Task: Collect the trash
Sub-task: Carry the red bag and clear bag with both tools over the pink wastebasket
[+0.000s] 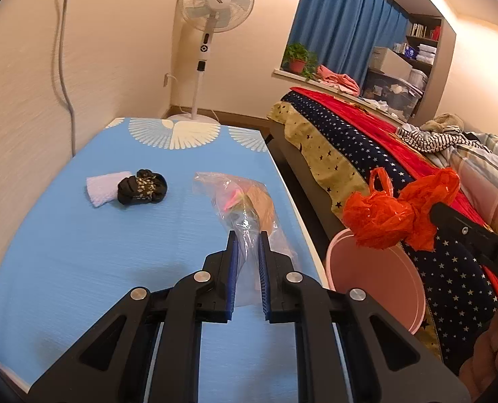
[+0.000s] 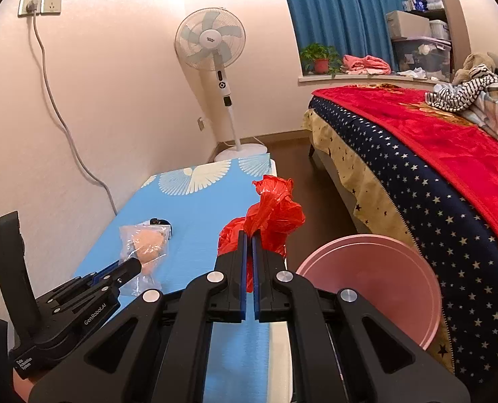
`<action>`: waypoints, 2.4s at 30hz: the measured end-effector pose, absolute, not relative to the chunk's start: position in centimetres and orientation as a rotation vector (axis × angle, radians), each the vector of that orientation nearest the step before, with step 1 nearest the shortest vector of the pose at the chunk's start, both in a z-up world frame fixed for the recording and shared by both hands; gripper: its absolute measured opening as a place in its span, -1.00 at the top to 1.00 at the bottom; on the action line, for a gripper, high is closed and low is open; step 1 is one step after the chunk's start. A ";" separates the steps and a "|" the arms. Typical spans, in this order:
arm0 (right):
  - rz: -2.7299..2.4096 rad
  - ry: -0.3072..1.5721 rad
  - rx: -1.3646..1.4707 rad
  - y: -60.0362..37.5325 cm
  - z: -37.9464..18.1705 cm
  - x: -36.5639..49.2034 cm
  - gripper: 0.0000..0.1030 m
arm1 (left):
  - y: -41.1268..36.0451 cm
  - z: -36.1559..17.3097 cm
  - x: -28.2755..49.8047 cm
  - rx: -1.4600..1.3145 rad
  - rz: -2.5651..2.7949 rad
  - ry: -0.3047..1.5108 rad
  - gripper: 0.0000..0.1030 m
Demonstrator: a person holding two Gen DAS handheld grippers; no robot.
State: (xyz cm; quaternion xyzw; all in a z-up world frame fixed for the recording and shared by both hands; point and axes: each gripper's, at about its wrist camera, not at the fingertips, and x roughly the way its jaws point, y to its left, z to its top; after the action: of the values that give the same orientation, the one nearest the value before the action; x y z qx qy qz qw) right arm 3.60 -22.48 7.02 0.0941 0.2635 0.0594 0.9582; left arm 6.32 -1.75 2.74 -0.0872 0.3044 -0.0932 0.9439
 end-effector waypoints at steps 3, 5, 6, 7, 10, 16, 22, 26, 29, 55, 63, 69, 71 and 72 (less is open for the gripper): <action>0.112 0.530 0.195 -23.0 7.2 3.3 0.94 | -2.1 2.8 6.2 -0.175 -0.195 0.618 0.77; 0.105 0.528 0.195 -23.2 7.2 3.2 0.94 | -2.3 2.8 6.3 -0.175 -0.199 0.618 0.77; 0.102 0.528 0.195 -23.2 7.3 3.2 0.94 | -2.4 2.8 6.3 -0.174 -0.201 0.618 0.77; 0.099 0.529 0.196 -23.1 7.3 3.1 0.94 | -2.4 2.7 6.4 -0.174 -0.202 0.619 0.77; 0.090 0.533 0.194 -23.1 7.3 3.2 0.94 | -2.6 2.6 6.6 -0.173 -0.207 0.622 0.77; 0.075 0.545 0.190 -23.2 6.7 3.5 0.95 | -3.0 2.3 6.8 -0.165 -0.214 0.627 0.77; 0.051 0.547 0.190 -23.4 6.6 3.8 0.95 | -3.4 2.0 7.1 -0.162 -0.216 0.632 0.77; 0.012 0.533 0.189 -23.8 6.6 3.8 0.94 | -3.9 1.6 7.4 -0.156 -0.221 0.636 0.77; -0.020 0.522 0.192 -24.5 6.7 3.9 0.94 | -4.3 1.5 7.6 -0.151 -0.225 0.638 0.77; -0.230 0.546 0.252 -31.1 6.1 4.5 0.94 | -12.5 -0.4 9.6 -0.088 -0.379 0.663 0.77; -0.270 0.563 0.257 -32.3 5.8 4.6 0.94 | -15.0 -1.2 10.1 -0.078 -0.434 0.683 0.77; -0.289 0.579 0.260 -33.0 5.5 4.7 0.94 | -16.2 -1.9 10.4 -0.073 -0.467 0.699 0.77; -0.291 0.586 0.262 -33.1 5.3 4.8 0.94 | -16.6 -2.1 10.4 -0.073 -0.478 0.704 0.77; -0.294 0.592 0.262 -33.1 5.2 4.9 0.94 | -16.7 -2.3 10.5 -0.073 -0.485 0.708 0.77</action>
State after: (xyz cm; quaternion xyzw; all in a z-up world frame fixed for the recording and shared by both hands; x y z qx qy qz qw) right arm 4.88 -33.12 5.21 0.1282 0.2898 -0.1439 0.9375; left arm 10.51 -16.75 -2.25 -0.0355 0.3432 -0.2351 0.9087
